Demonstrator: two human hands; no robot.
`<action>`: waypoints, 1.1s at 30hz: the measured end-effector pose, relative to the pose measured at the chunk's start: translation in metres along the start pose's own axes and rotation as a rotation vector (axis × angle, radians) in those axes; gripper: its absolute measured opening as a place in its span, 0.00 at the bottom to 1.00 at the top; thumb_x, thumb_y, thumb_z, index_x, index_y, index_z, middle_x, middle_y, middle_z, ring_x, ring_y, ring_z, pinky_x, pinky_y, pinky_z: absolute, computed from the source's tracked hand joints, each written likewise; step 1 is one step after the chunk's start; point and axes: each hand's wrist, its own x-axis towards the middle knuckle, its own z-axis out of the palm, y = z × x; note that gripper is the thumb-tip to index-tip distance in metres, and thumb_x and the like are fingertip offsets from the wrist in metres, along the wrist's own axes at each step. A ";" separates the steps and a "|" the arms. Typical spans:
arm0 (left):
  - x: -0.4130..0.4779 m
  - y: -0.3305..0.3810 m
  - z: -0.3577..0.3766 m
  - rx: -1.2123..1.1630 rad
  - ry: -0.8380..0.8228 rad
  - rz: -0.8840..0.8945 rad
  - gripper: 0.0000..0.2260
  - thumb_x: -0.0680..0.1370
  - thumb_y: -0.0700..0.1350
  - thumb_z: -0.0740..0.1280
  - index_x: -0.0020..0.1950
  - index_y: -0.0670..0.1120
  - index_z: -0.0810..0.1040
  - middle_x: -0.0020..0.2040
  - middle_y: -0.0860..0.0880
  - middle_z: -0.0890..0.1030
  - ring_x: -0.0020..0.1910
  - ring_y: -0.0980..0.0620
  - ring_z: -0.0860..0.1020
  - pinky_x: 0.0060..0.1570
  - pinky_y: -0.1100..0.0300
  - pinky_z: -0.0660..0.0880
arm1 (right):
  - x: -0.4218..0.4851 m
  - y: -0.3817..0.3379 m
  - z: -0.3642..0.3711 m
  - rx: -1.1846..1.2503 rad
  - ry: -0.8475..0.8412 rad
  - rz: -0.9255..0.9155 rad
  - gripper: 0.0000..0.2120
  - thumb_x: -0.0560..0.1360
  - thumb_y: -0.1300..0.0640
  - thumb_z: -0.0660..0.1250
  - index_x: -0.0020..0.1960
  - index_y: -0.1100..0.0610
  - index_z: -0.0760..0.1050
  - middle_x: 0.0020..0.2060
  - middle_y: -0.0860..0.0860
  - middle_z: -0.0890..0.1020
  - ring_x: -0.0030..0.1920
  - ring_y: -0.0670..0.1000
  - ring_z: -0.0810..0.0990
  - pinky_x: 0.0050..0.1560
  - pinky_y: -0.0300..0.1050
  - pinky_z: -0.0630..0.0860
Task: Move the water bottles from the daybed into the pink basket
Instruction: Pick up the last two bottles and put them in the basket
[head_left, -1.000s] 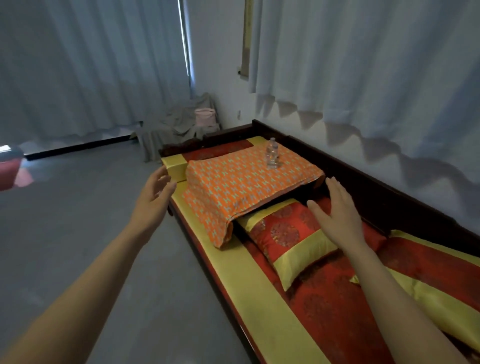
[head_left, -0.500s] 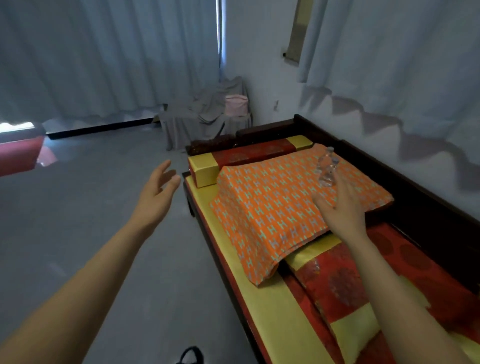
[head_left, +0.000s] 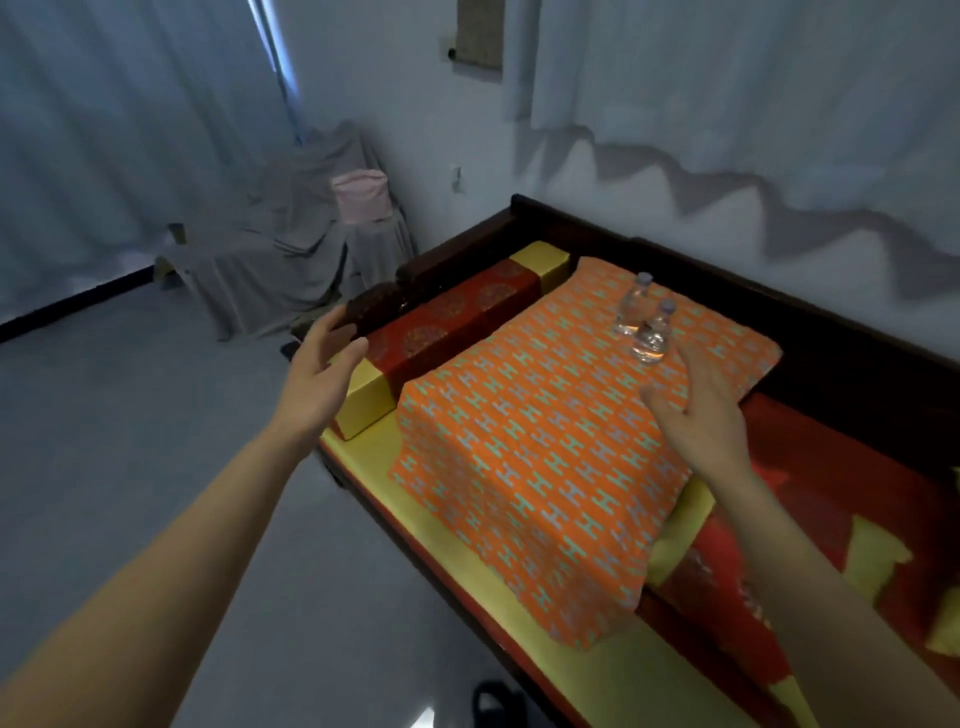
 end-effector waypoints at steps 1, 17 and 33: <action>0.020 -0.002 0.011 -0.010 -0.027 0.013 0.22 0.80 0.47 0.63 0.74 0.50 0.64 0.67 0.49 0.73 0.62 0.55 0.73 0.52 0.70 0.69 | 0.008 0.004 0.003 -0.014 0.014 0.037 0.29 0.74 0.53 0.70 0.72 0.57 0.64 0.69 0.58 0.71 0.68 0.58 0.69 0.65 0.49 0.65; 0.279 -0.043 0.242 0.027 -0.648 0.070 0.23 0.77 0.50 0.66 0.71 0.55 0.66 0.65 0.51 0.75 0.64 0.54 0.73 0.60 0.59 0.69 | 0.138 0.108 0.085 0.096 0.142 0.641 0.32 0.72 0.53 0.73 0.72 0.61 0.66 0.70 0.58 0.71 0.69 0.56 0.69 0.68 0.50 0.65; 0.381 -0.117 0.455 0.117 -1.096 0.032 0.32 0.72 0.45 0.74 0.73 0.50 0.64 0.68 0.52 0.71 0.66 0.57 0.69 0.57 0.63 0.65 | 0.228 0.205 0.202 0.289 0.176 0.823 0.50 0.62 0.50 0.80 0.76 0.46 0.55 0.69 0.46 0.71 0.66 0.47 0.71 0.62 0.49 0.73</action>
